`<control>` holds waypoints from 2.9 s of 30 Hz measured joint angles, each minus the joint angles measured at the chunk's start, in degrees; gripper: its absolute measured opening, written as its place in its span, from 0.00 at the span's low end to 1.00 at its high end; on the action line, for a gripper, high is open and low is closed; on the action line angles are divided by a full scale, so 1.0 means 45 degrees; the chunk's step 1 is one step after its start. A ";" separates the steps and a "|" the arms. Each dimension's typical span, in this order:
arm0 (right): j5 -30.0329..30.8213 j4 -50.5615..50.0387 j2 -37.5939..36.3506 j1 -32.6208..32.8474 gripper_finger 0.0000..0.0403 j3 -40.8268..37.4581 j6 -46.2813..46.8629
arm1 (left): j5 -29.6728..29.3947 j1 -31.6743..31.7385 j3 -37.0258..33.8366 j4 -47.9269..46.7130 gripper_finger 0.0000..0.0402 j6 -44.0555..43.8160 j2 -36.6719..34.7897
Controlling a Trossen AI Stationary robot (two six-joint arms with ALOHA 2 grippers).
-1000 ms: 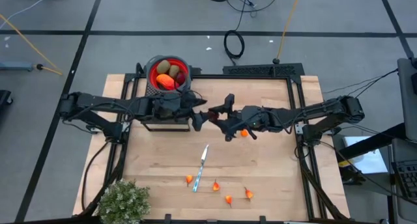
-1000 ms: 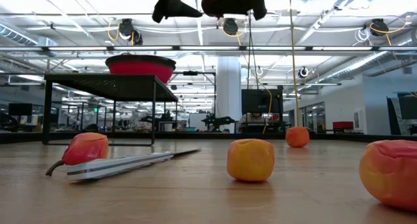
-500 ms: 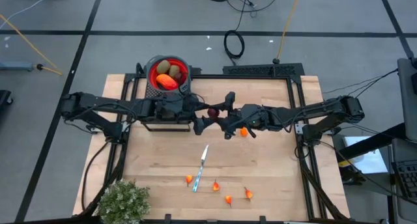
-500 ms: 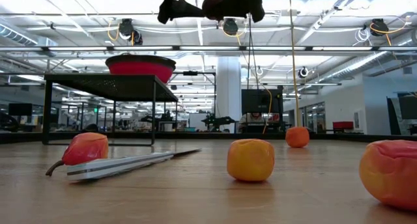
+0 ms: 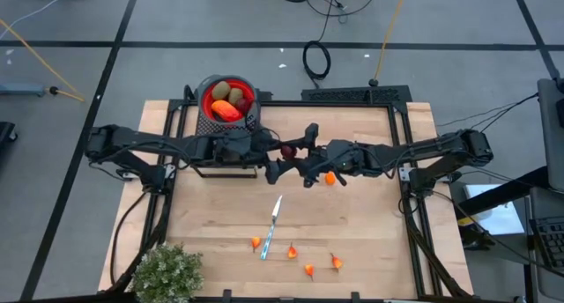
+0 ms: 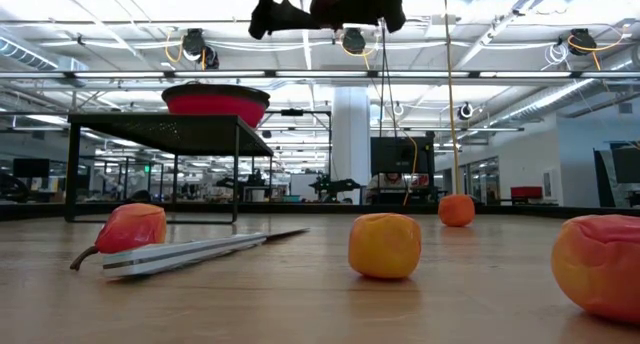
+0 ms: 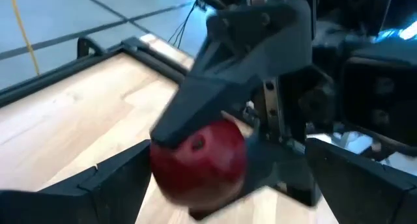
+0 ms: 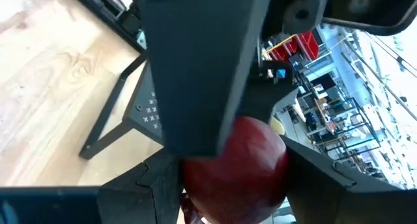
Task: Pick & Place Fruit
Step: Put the red pomegranate into the red strainer bowl on the shelf
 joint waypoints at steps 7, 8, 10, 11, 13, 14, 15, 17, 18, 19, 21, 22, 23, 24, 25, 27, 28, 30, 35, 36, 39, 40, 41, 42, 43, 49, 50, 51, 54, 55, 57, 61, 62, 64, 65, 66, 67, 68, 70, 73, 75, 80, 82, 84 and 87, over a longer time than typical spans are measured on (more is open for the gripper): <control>-0.0019 0.0032 0.0015 0.0000 0.52 0.0000 0.0009 | 0.0026 0.0010 0.0005 0.0517 0.98 0.0067 0.0357; -0.0023 0.0036 0.0015 0.0000 0.52 0.0000 0.0006 | 0.0017 0.0010 0.0005 0.0522 0.98 -0.0028 0.0357; -0.0019 0.0020 0.0015 0.0000 0.52 0.0000 0.0005 | 0.0013 0.0010 0.0005 0.0527 0.98 -0.0160 0.0357; -0.0019 0.0017 0.0015 0.0000 0.52 0.0000 0.0010 | 0.0017 0.0010 0.0005 0.0524 0.97 -0.0174 0.0357; -0.0028 0.0017 0.0015 0.0000 0.52 0.0000 0.0007 | 0.0000 0.0010 0.0005 0.0522 0.94 -0.0185 0.0357; -0.0024 0.0017 0.0015 0.0000 0.52 0.0000 0.0010 | 0.0000 0.0010 0.0005 0.0515 0.91 -0.0192 0.0357; -0.0031 0.0017 0.0015 0.0000 0.52 0.0000 0.0010 | -0.0022 0.0010 0.0005 0.0489 0.88 -0.0192 0.0357; -0.0034 0.0017 0.0015 0.0005 0.52 0.0000 0.0010 | -0.0082 0.0015 0.0005 0.0443 0.81 -0.0193 0.0357; -0.0039 0.0017 0.0012 0.0005 0.52 0.0000 0.0010 | -0.0099 0.0019 0.0005 0.0420 0.77 -0.0206 0.0357; -0.0039 0.0017 0.0005 0.0005 0.52 0.0000 0.0010 | -0.0123 0.0024 0.0005 0.0411 0.73 -0.0248 0.0357; -0.0053 0.0015 -0.0002 0.0010 0.52 0.0000 0.0010 | -0.0175 0.0024 0.0005 0.0349 0.65 -0.0343 0.0357; -0.0053 0.0008 -0.0005 0.0010 0.52 0.0000 0.0010 | -0.0185 0.0024 0.0005 0.0296 0.60 -0.0362 0.0357; -0.0058 0.0002 -0.0005 0.0015 0.52 0.0000 0.0010 | -0.0182 0.0031 0.0005 0.0236 0.56 -0.0412 0.0357; -0.0049 -0.0021 -0.0005 0.0018 0.52 0.0000 0.0029 | -0.0174 0.0034 0.0005 0.0180 0.51 -0.0433 0.0357; -0.0064 -0.0035 -0.0005 0.0019 0.53 0.0000 0.0040 | -0.0179 0.0034 0.0005 0.0111 0.47 -0.0483 0.0357; -0.0068 -0.0063 0.0000 0.0019 0.54 0.0000 0.0163 | -0.0111 0.0032 0.0005 -0.0016 0.41 -0.0623 0.0357; -0.0096 -0.0066 0.0001 0.0019 0.55 0.0000 0.0251 | -0.0071 0.0029 0.0005 -0.0070 0.41 -0.0682 0.0357; -0.0126 -0.0081 0.0005 0.0019 0.56 0.0000 0.0449 | -0.0011 0.0019 0.0005 -0.0100 0.41 -0.0783 0.0352; -0.0107 -0.0100 0.0005 0.0019 0.60 0.0000 0.0549 | 0.0022 0.0015 0.0005 -0.0130 0.43 -0.0835 0.0352; -0.0107 -0.0100 0.0005 0.0019 0.61 0.0000 0.0554 | 0.0022 0.0015 0.0005 -0.0134 0.45 -0.0848 0.0352; -0.0027 -0.0090 0.0005 0.0019 0.62 0.0000 0.0555 | 0.0020 0.0010 0.0005 -0.0153 0.47 -0.0850 0.0352; -0.0014 -0.0090 0.0005 0.0019 0.63 0.0000 0.0554 | 0.0017 0.0010 0.0005 -0.0153 0.47 -0.0828 0.0352; -0.0010 -0.0090 0.0005 0.0019 0.63 0.0000 0.0559 | 0.0017 0.0010 0.0005 -0.0159 0.46 -0.0812 0.0352; -0.0005 -0.0110 0.0005 0.0019 0.64 0.0000 0.0554 | 0.0018 0.0010 0.0005 -0.0171 0.45 -0.0809 0.0352; -0.0005 -0.0146 0.0005 0.0019 0.65 0.0000 0.0554 | 0.0022 0.0010 0.0005 -0.0198 0.44 -0.0809 0.0352; 0.0121 -0.0750 0.0010 0.0010 0.70 0.0000 0.1391 | 0.0036 0.0000 0.0010 -0.0573 0.42 -0.0812 0.0347; 0.0126 -0.0922 0.0010 0.0007 0.71 0.0000 0.1539 | 0.0045 0.0000 0.0010 -0.0593 0.43 -0.0809 0.0347; 0.0139 -0.1128 0.0009 0.0005 0.72 0.0000 0.1703 | 0.0066 0.0000 0.0010 -0.0622 0.44 -0.0808 0.0347; 0.0330 -0.1943 0.0012 -0.0006 0.75 0.0000 0.2225 | 0.0147 0.0008 0.0010 -0.0625 0.46 -0.0745 0.0342; 0.0448 -0.2127 0.0019 -0.0015 0.75 0.0000 0.2406 | 0.0153 0.0015 0.0010 -0.0624 0.46 -0.0708 0.0338; 0.0952 -0.2495 0.0014 -0.0010 0.76 0.0000 0.2536 | 0.0143 0.0069 0.0010 -0.0629 0.45 -0.0699 0.0338; 0.1919 -0.3671 -0.0021 0.0000 0.75 -0.0002 0.2619 | 0.0077 0.0228 0.0010 -0.1053 0.42 -0.0690 0.0195; 0.2080 -0.4033 -0.0080 0.0000 0.75 -0.0005 0.2782 | 0.0061 0.0290 0.0010 -0.1174 0.42 -0.0753 0.0145; 0.2104 -0.4767 -0.0210 -0.0010 0.73 -0.0002 0.3267 | 0.0061 0.0382 -0.0004 -0.1786 0.43 -0.0809 -0.0112; 0.2098 -0.5177 -0.0281 -0.0030 0.72 0.0000 0.3542 | 0.0057 0.0436 -0.0005 -0.1838 0.44 -0.0804 -0.0209; 0.2091 -0.5685 -0.0359 -0.0072 0.71 0.0000 0.3840 | 0.0045 0.0488 0.0012 -0.1827 0.45 -0.0804 -0.0321; 0.2074 -0.6164 -0.0408 -0.0088 0.70 -0.0005 0.4160 | -0.0022 0.0562 0.0015 -0.1988 0.45 -0.0809 -0.0480; 0.2074 -0.6486 -0.0427 -0.0121 0.68 -0.0010 0.4488 | -0.0100 0.0622 0.0010 -0.2201 0.46 -0.0797 -0.0642; 0.2063 -0.7198 -0.0518 -0.0220 0.64 -0.0010 0.5081 | -0.0345 0.0721 0.0010 -0.2204 0.46 -0.0650 -0.0868; 0.2071 -0.7936 -0.0659 -0.0350 0.55 -0.0032 0.5803 | -0.0686 0.0895 0.0010 -0.2508 0.44 -0.0354 -0.1315; 0.2051 -0.7952 -0.0823 -0.0404 0.49 -0.0276 0.6151 | -0.0721 0.1050 0.0014 -0.2558 0.43 -0.0187 -0.1580; 0.1541 -0.7850 -0.1429 -0.0661 0.31 -0.0886 0.6722 | -0.0809 0.1581 0.0010 -0.3119 0.43 0.0158 -0.2286; 0.0918 -0.7504 -0.1744 -0.0854 0.24 -0.1190 0.7082 | -0.1094 0.1809 0.0010 -0.3294 0.45 0.0207 -0.2523; 0.0112 -0.7285 -0.2131 -0.1066 0.17 -0.1507 0.7473 | -0.1485 0.2037 0.0005 -0.3639 0.46 0.0242 -0.2764; -0.1002 -0.6672 -0.2783 -0.1433 0.07 -0.1928 0.8188 | -0.1877 0.2446 0.0010 -0.3930 0.45 0.0337 -0.3141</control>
